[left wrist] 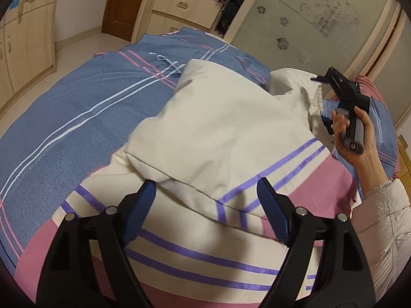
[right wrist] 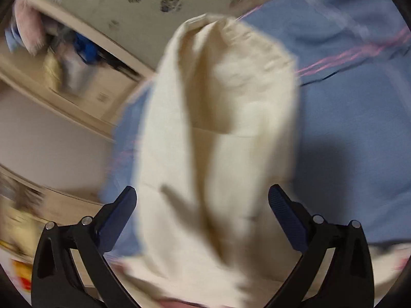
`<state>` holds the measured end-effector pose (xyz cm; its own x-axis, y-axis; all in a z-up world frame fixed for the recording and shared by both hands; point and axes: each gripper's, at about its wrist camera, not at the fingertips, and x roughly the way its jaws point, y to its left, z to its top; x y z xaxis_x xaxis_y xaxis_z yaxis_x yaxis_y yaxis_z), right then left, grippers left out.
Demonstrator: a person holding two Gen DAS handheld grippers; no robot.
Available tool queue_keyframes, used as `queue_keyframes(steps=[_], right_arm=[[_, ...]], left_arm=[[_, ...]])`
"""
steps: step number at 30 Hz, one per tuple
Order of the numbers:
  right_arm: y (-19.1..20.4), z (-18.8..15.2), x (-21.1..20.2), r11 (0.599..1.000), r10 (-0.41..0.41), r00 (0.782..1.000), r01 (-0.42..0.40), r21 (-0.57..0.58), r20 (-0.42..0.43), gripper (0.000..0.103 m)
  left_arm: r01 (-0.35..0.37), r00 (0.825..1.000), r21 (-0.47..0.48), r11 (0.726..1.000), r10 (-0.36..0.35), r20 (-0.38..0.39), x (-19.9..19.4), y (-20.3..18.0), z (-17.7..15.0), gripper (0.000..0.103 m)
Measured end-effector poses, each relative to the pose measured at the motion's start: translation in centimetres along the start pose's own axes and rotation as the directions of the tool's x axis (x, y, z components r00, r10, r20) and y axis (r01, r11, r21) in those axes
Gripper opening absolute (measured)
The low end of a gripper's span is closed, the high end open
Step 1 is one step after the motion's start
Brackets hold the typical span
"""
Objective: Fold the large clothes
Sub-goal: 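Grasp the cream hood with the right gripper and fold it down over the body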
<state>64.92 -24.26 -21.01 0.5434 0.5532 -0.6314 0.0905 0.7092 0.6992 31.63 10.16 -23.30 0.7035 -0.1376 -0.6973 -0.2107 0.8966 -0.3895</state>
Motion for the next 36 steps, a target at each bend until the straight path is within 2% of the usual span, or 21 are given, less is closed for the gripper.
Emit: queue_keyframes(steps=[1, 2, 4, 5, 6, 7, 8, 10, 12, 14, 16, 18, 21, 22, 24, 25, 27, 29, 31, 33, 36], right_arm=[[1.2, -0.1, 1.0, 0.995, -0.083, 0.997, 0.083, -0.051, 0.006, 0.102], [2.5, -0.4, 1.9, 0.973, -0.193, 0.981, 0.194, -0.122, 0.021, 0.102], [3.6, -1.0, 3.2, 0.920, -0.331, 0.942, 0.336, -0.201, 0.058, 0.101], [3.6, -1.2, 3.5, 0.893, -0.395, 0.915, 0.404, -0.200, 0.082, 0.091], [3.2, -1.3, 3.5, 0.889, -0.415, 0.906, 0.423, -0.174, 0.084, 0.077], [2.5, -1.4, 3.0, 0.901, -0.407, 0.909, 0.415, -0.127, 0.083, 0.044], [2.2, -1.7, 2.0, 0.922, -0.367, 0.925, 0.375, -0.098, 0.094, 0.024], [3.0, -2.4, -0.4, 0.942, -0.290, 0.946, 0.309, -0.128, 0.148, 0.013], [4.6, -3.7, -3.5, 0.946, -0.218, 0.953, 0.260, -0.195, 0.211, 0.010], [6.9, -6.5, -7.6, 0.924, -0.127, 0.951, 0.217, -0.316, 0.281, 0.010], [8.7, -10.1, -11.3, 0.870, -0.047, 0.946, 0.196, -0.451, 0.321, 0.010], [10.1, -16.4, -15.6, 0.783, 0.035, 0.954, 0.159, -0.601, 0.297, 0.010], [9.2, -24.2, -19.2, 0.671, 0.016, 0.966, 0.182, -0.719, 0.259, 0.012], [8.3, -27.1, -19.9, 0.629, -0.022, 0.972, 0.195, -0.752, 0.233, 0.021], [5.7, -32.0, -21.3, 0.565, -0.120, 0.961, 0.273, -0.778, 0.250, 0.066], [4.5, -33.7, -21.9, 0.551, -0.152, 0.952, 0.306, -0.777, 0.267, 0.094], [1.9, -36.5, -23.7, 0.548, -0.190, 0.938, 0.347, -0.761, 0.290, 0.100], [-0.3, -37.9, -25.5, 0.592, -0.239, 0.936, 0.353, -0.725, 0.260, 0.099], [-1.3, -37.6, -27.6, 0.666, -0.201, 0.945, 0.325, -0.671, 0.259, 0.099], [-0.5, -36.5, -29.3, 0.717, -0.139, 0.941, 0.311, -0.624, 0.310, 0.098], [2.5, -34.3, -29.9, 0.750, -0.053, 0.939, 0.262, -0.608, 0.340, 0.088]], left_arm=[[-0.001, 1.000, -0.007, 1.000, 0.001, -0.005, 0.1, 0.1, 0.1, 0.082], [0.003, 1.000, -0.014, 1.000, -0.003, -0.010, 0.2, 0.1, 0.1, 0.082], [0.001, 1.000, -0.012, 1.000, -0.001, -0.007, 0.2, 0.0, 0.1, 0.082], [-0.002, 1.000, -0.005, 1.000, 0.002, -0.006, 0.1, -0.1, 0.0, 0.082], [-0.005, 1.000, 0.001, 1.000, 0.005, -0.005, 0.0, -0.2, 0.0, 0.082], [-0.004, 1.000, 0.000, 1.000, 0.004, -0.002, 0.0, -0.1, 0.0, 0.082], [-0.002, 1.000, -0.005, 1.000, 0.002, 0.000, -0.1, -0.1, 0.0, 0.082], [0.000, 1.000, -0.010, 1.000, 0.000, -0.002, 0.0, 0.1, 0.1, 0.082], [-0.002, 1.000, -0.016, 1.000, 0.002, 0.001, -0.1, 0.3, 0.2, 0.082], [-0.001, 1.000, -0.024, 1.000, 0.001, 0.004, 0.0, 0.5, 0.2, 0.082], [-0.004, 1.000, -0.031, 1.000, 0.004, 0.006, 0.0, 0.7, 0.3, 0.082], [-0.001, 1.000, -0.052, 0.999, 0.002, 0.018, -0.3, 1.3, 0.6, 0.082], [0.000, 0.998, -0.100, 0.995, 0.006, 0.062, -1.3, 2.4, 1.2, 0.083], [-0.003, 0.997, -0.117, 0.993, 0.013, 0.079, -1.7, 2.9, 1.3, 0.084], [-0.007, 0.994, -0.149, 0.989, 0.023, 0.109, -2.4, 3.7, 1.5, 0.085], [-0.008, 0.993, -0.160, 0.987, 0.027, 0.119, -2.7, 4.1, 1.6, 0.085], [-0.012, 0.992, -0.166, 0.986, 0.032, 0.122, -3.0, 4.5, 1.7, 0.085], [-0.015, 0.991, -0.168, 0.986, 0.037, 0.128, -3.4, 4.8, 1.8, 0.085], [-0.010, 0.990, -0.167, 0.986, 0.034, 0.138, -3.6, 4.7, 1.7, 0.085], [0.000, 0.990, -0.147, 0.989, 0.021, 0.143, -3.8, 4.0, 1.5, 0.085], [0.019, 0.989, -0.073, 0.997, -0.008, 0.146, -3.9, 2.3, 1.1, 0.085]])
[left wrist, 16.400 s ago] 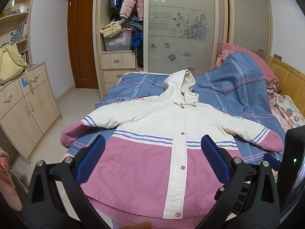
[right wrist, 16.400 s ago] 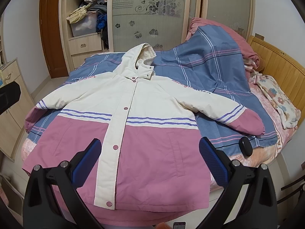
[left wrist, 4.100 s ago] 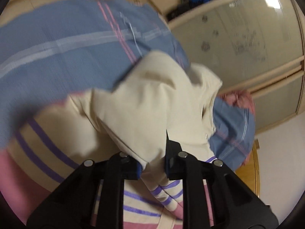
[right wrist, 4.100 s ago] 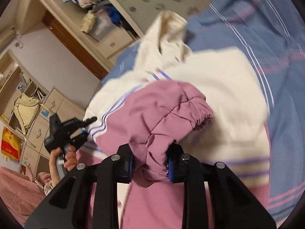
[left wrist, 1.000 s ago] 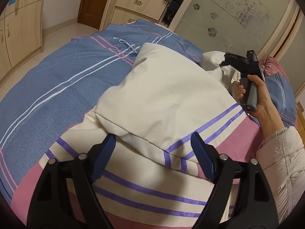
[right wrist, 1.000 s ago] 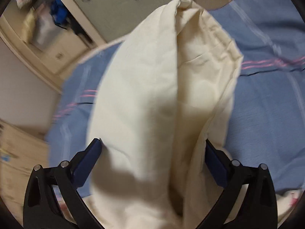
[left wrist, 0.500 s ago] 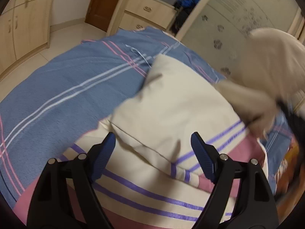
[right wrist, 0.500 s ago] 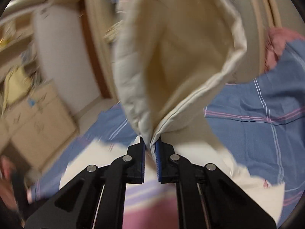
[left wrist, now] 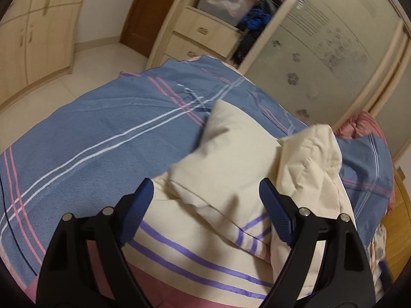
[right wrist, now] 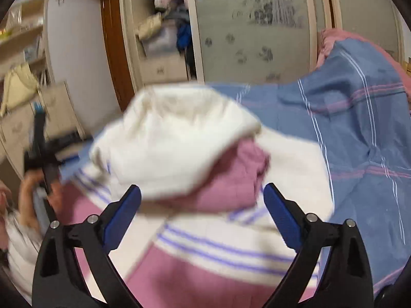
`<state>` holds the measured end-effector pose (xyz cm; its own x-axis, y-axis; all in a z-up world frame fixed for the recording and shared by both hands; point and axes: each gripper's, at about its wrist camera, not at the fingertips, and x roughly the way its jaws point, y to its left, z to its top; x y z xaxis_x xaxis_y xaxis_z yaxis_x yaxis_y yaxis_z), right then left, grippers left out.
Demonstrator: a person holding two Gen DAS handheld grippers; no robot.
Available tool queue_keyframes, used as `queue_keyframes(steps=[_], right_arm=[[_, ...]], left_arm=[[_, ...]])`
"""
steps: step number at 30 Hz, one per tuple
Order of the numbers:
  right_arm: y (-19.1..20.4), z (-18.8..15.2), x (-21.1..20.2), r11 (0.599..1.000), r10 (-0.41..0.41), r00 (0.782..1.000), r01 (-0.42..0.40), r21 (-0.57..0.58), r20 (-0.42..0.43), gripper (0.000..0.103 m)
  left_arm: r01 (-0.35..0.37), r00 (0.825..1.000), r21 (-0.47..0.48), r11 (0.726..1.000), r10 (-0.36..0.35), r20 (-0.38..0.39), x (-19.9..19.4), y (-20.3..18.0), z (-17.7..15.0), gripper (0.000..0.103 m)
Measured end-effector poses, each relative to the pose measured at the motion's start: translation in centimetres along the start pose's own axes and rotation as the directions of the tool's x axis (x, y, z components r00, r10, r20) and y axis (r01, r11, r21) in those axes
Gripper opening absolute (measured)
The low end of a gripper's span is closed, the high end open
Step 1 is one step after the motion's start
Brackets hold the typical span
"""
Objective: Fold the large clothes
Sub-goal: 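Grasp the cream hood with the right gripper and fold it down over the body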
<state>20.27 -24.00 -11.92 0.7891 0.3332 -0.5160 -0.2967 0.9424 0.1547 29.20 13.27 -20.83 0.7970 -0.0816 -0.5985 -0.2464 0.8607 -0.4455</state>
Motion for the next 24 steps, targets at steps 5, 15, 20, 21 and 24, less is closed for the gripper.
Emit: queue_keyframes(steps=[5, 15, 20, 21, 24], right_arm=[[2.5, 2.8, 7.8, 0.994, 0.102, 0.989, -0.098, 0.042, -0.109, 0.047], [1.6, -0.4, 14.1, 0.970, 0.194, 0.924, -0.130, 0.207, -0.329, 0.045], [1.6, 5.9, 11.3, 0.993, 0.027, 0.987, -0.008, 0.115, -0.161, 0.074], [1.9, 6.9, 11.6, 0.994, 0.040, 0.987, -0.023, 0.109, -0.153, 0.074], [4.5, 9.4, 14.1, 0.996, 0.066, 0.984, -0.056, 0.067, -0.167, 0.073]], left_arm=[[0.087, 0.996, 0.175, 0.981, -0.089, 0.002, -0.3, -4.6, -1.3, 0.085], [0.181, 0.983, 0.446, 0.876, -0.142, -0.120, 0.9, -10.1, -4.7, 0.085], [0.266, 0.958, 0.395, 0.879, -0.197, -0.207, 1.7, -9.8, -5.3, 0.085], [0.239, 0.964, 0.409, 0.881, -0.165, -0.209, 2.0, -9.8, -5.6, 0.085], [0.135, 0.976, 0.440, 0.888, -0.043, -0.214, 3.5, -9.7, -6.2, 0.085]])
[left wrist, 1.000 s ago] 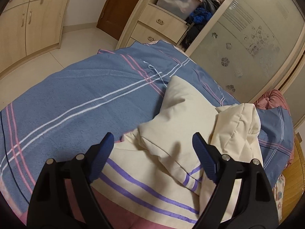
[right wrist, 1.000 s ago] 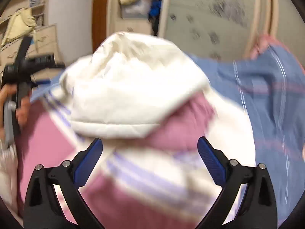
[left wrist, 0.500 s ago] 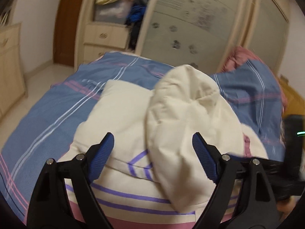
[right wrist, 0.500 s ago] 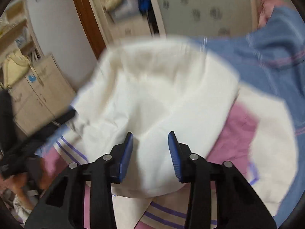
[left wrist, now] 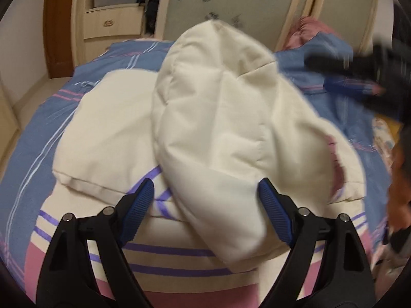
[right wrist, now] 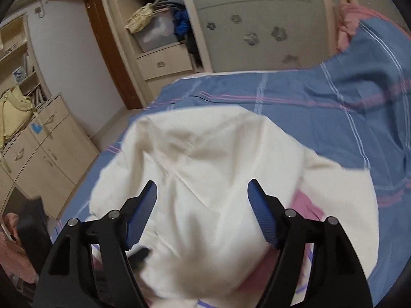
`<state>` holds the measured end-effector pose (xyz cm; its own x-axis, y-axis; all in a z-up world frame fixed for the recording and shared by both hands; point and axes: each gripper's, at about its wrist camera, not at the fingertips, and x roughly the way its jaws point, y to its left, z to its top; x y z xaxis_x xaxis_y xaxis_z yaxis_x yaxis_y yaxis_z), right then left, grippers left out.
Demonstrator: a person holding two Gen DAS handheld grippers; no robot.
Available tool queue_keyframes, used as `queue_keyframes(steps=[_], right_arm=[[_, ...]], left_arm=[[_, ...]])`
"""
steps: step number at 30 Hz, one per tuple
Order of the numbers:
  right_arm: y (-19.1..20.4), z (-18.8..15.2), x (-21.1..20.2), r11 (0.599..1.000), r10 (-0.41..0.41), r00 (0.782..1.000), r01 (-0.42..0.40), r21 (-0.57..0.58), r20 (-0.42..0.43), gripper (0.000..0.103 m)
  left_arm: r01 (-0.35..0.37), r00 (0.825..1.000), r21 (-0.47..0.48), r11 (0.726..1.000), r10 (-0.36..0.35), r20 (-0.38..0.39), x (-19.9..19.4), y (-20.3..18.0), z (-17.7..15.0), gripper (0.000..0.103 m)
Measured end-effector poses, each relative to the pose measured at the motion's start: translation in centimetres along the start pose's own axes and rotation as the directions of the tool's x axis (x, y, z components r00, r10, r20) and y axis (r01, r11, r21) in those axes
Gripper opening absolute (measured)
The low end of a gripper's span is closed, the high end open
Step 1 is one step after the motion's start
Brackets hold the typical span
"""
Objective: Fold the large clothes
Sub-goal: 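Grasp the cream hood with the right gripper and fold it down over the body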
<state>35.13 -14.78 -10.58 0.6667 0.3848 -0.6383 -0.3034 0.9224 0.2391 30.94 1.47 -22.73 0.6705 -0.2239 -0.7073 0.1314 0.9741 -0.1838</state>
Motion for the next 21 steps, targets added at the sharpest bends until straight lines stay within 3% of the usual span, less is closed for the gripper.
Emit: queue_keyframes(steps=[5, 12, 16, 18, 21], right_arm=[[1.6, 4.1, 8.8, 0.997, -0.050, 0.992, 0.042, -0.069, -0.120, 0.067], [0.7, 4.0, 20.1, 0.989, -0.148, 0.955, 0.135, -0.067, -0.258, 0.068], [0.6, 3.6, 19.8, 0.989, -0.138, 0.957, 0.122, -0.078, -0.254, 0.070], [0.2, 4.0, 16.7, 0.999, -0.051, 0.971, 0.047, -0.023, -0.232, 0.070], [-1.4, 3.3, 10.1, 0.991, 0.099, 0.987, -0.086, 0.103, -0.130, 0.069]], left_arm=[[-0.010, 0.997, -0.053, 0.999, 0.006, -0.078, 1.3, 1.5, -0.5, 0.084], [-0.075, 0.993, -0.053, 0.996, 0.069, -0.094, 1.7, 1.8, -1.0, 0.084], [-0.059, 0.992, -0.077, 0.995, 0.049, -0.115, 1.8, 2.2, -1.1, 0.084], [-0.049, 0.993, -0.080, 0.996, 0.040, -0.112, 1.6, 2.3, -1.1, 0.084], [-0.047, 0.995, -0.080, 0.996, 0.039, -0.091, 1.3, 2.4, -0.7, 0.084]])
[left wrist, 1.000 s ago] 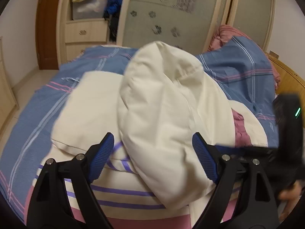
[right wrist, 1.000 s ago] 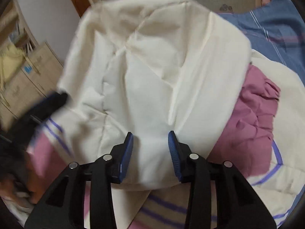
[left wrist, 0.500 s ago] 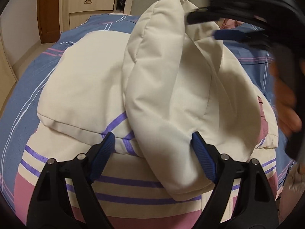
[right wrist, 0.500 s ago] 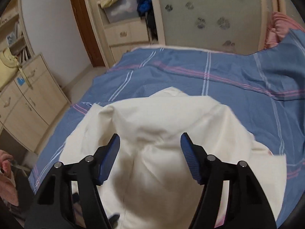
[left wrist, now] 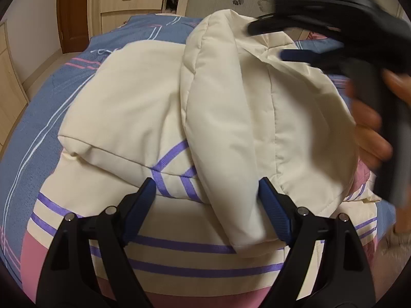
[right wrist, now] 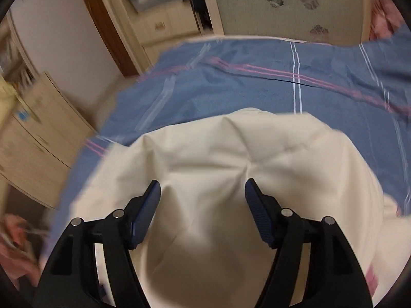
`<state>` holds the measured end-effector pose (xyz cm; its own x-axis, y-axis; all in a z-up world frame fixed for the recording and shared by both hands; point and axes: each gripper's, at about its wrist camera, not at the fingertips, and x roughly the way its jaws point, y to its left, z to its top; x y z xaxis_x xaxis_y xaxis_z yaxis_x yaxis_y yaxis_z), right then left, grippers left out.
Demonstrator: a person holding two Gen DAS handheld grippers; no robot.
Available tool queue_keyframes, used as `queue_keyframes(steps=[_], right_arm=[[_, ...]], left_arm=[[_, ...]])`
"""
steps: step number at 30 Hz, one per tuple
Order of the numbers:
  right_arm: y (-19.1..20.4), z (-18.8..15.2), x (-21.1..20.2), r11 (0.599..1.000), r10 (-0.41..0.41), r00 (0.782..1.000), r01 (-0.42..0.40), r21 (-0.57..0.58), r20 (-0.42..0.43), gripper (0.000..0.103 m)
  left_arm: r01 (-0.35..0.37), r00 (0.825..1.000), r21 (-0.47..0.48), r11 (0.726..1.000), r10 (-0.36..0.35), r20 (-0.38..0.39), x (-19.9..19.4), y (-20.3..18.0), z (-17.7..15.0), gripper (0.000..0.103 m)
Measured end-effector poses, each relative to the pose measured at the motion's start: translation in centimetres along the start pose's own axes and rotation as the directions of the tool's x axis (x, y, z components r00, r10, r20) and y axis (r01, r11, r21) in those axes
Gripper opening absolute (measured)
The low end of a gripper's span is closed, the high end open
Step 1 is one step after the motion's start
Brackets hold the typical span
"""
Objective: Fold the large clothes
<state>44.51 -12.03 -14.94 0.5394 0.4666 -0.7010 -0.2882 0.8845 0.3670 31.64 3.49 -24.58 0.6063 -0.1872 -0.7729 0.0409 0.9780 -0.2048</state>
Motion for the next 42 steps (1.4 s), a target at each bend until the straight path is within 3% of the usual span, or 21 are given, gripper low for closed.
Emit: queue_keyframes(steps=[3, 5, 9, 12, 15, 17, 19, 21, 23, 26, 31, 35, 39, 42], right_arm=[[-0.9, -2.5, -4.5, 1.000, -0.010, 0.999, 0.010, 0.004, 0.034, 0.069], [-1.6, -5.0, -5.5, 0.999, -0.042, 0.999, 0.042, -0.022, -0.004, 0.070], [-2.8, -10.0, -3.2, 0.982, -0.165, 0.981, 0.154, -0.113, -0.100, 0.070], [-2.5, -13.0, -0.9, 0.949, -0.251, 0.966, 0.233, -0.214, -0.063, 0.071], [-2.4, -13.8, -1.1, 0.947, -0.257, 0.966, 0.245, -0.208, -0.033, 0.071], [-2.2, -13.9, -2.6, 0.957, -0.237, 0.971, 0.229, -0.178, -0.025, 0.071], [-1.6, -14.5, -5.3, 0.966, -0.187, 0.982, 0.191, -0.177, 0.038, 0.071], [-1.2, -15.3, -6.7, 0.959, -0.200, 0.978, 0.208, -0.192, 0.057, 0.071], [-2.0, -16.6, -5.3, 0.953, -0.238, 0.971, 0.229, -0.198, -0.023, 0.071], [-3.8, -17.8, -4.1, 0.970, -0.209, 0.976, 0.199, -0.143, -0.061, 0.071], [-3.4, -16.1, -7.9, 0.995, -0.090, 0.996, 0.090, -0.048, -0.004, 0.071], [-1.6, -11.3, -10.0, 0.998, -0.041, 0.994, 0.045, -0.049, 0.097, 0.071], [2.1, -5.3, -6.4, 0.984, -0.048, 0.993, 0.066, -0.167, 0.106, 0.071], [3.9, -1.5, -1.5, 0.986, 0.008, 0.999, 0.000, -0.167, 0.046, 0.071]], left_arm=[[-0.005, 1.000, 0.002, 1.000, 0.005, 0.006, 0.0, -0.1, 0.1, 0.084], [-0.009, 1.000, 0.002, 1.000, 0.009, 0.011, -0.1, -0.3, 0.0, 0.084], [-0.006, 1.000, -0.002, 1.000, 0.006, 0.006, 0.1, -0.3, 0.0, 0.084], [-0.007, 1.000, 0.002, 1.000, 0.007, -0.001, 0.5, -0.2, 0.2, 0.085], [-0.022, 1.000, 0.014, 1.000, 0.022, 0.018, 0.1, -0.1, 0.6, 0.085], [-0.029, 0.996, 0.015, 0.999, 0.028, 0.082, -1.4, 0.1, 0.8, 0.085], [-0.023, 0.987, 0.010, 1.000, 0.021, 0.160, -3.2, 0.4, 1.1, 0.085], [0.003, 0.981, -0.003, 1.000, -0.002, 0.196, -3.9, 0.6, 1.2, 0.085], [0.001, 0.986, -0.010, 1.000, 0.001, 0.169, -3.3, 0.4, 1.2, 0.085], [-0.087, 0.995, -0.005, 0.996, 0.087, 0.055, -0.5, 0.2, 0.8, 0.085], [-0.058, 0.997, -0.069, 0.996, 0.060, 0.037, -0.4, 2.0, 0.7, 0.085], [-0.060, 0.998, -0.082, 0.995, 0.062, 0.023, -0.1, 2.2, 0.6, 0.085], [-0.065, 0.998, -0.073, 0.995, 0.067, 0.020, -0.2, 2.2, 0.5, 0.086], [-0.059, 0.998, -0.082, 0.995, 0.060, 0.009, -0.1, 2.4, 0.4, 0.088]])
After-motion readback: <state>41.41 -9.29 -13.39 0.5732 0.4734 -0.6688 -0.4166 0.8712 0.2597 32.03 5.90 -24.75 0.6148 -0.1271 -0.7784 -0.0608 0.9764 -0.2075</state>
